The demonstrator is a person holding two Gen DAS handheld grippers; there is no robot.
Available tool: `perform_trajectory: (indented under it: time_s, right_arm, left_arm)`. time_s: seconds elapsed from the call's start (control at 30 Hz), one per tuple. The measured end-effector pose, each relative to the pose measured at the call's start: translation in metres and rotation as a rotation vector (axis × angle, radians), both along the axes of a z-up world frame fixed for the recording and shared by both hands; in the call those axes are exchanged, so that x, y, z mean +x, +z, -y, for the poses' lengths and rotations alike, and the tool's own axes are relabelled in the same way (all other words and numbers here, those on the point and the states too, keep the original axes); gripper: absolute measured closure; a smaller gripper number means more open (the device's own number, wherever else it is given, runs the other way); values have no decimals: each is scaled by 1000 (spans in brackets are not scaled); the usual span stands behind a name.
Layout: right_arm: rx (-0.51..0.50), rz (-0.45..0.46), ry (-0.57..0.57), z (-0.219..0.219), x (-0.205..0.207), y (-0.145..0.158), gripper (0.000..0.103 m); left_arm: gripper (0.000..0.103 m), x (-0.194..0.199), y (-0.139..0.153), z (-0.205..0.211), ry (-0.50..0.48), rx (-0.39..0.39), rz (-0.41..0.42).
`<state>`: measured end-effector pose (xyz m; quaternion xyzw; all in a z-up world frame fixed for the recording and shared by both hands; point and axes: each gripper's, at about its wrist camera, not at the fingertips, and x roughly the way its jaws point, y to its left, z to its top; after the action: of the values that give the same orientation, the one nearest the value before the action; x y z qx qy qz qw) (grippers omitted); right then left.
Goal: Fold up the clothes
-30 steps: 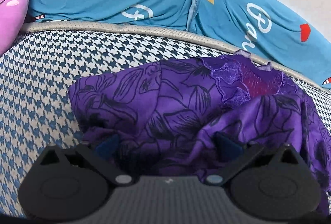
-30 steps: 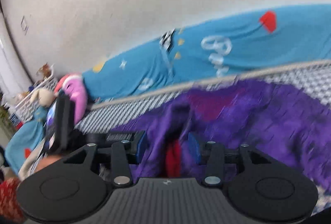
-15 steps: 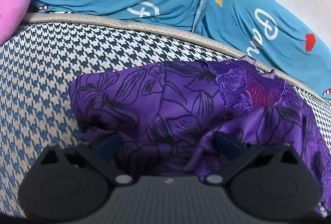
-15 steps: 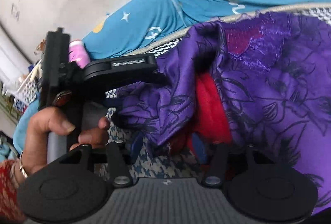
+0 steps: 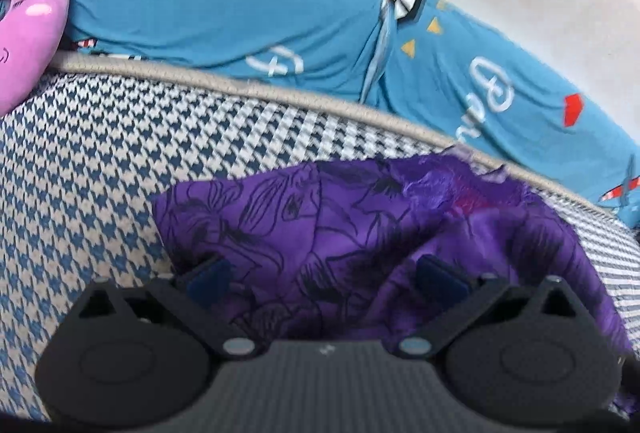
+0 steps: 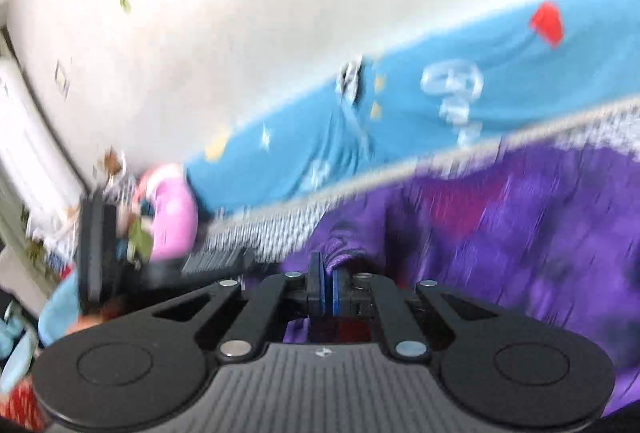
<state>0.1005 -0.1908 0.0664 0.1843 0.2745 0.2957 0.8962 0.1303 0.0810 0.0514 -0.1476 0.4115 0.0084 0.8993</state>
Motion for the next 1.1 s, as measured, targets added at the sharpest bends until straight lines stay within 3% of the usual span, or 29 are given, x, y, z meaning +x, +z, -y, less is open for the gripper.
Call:
perform_trajectory:
  time_s: [0.17, 0.3, 0.63, 0.83, 1.0, 1.1]
  right_arm:
    - [105, 29, -141, 24, 14, 20, 96]
    - [156, 40, -186, 31, 20, 28, 96]
    - [144, 36, -222, 23, 24, 22, 96]
    - [173, 13, -188, 23, 25, 18, 94]
    - [151, -36, -175, 22, 23, 12, 63]
    - [126, -38, -138, 22, 19, 11, 60]
  left_arm:
    - [0, -16, 14, -3, -68, -12, 62]
    - [0, -26, 18, 6, -165, -11, 90]
    - [0, -38, 15, 34, -324, 31, 111]
    - [0, -24, -3, 43, -226, 172, 50]
    - [0, -10, -14, 38, -118, 218, 1]
    - [0, -5, -16, 29, -76, 190, -15]
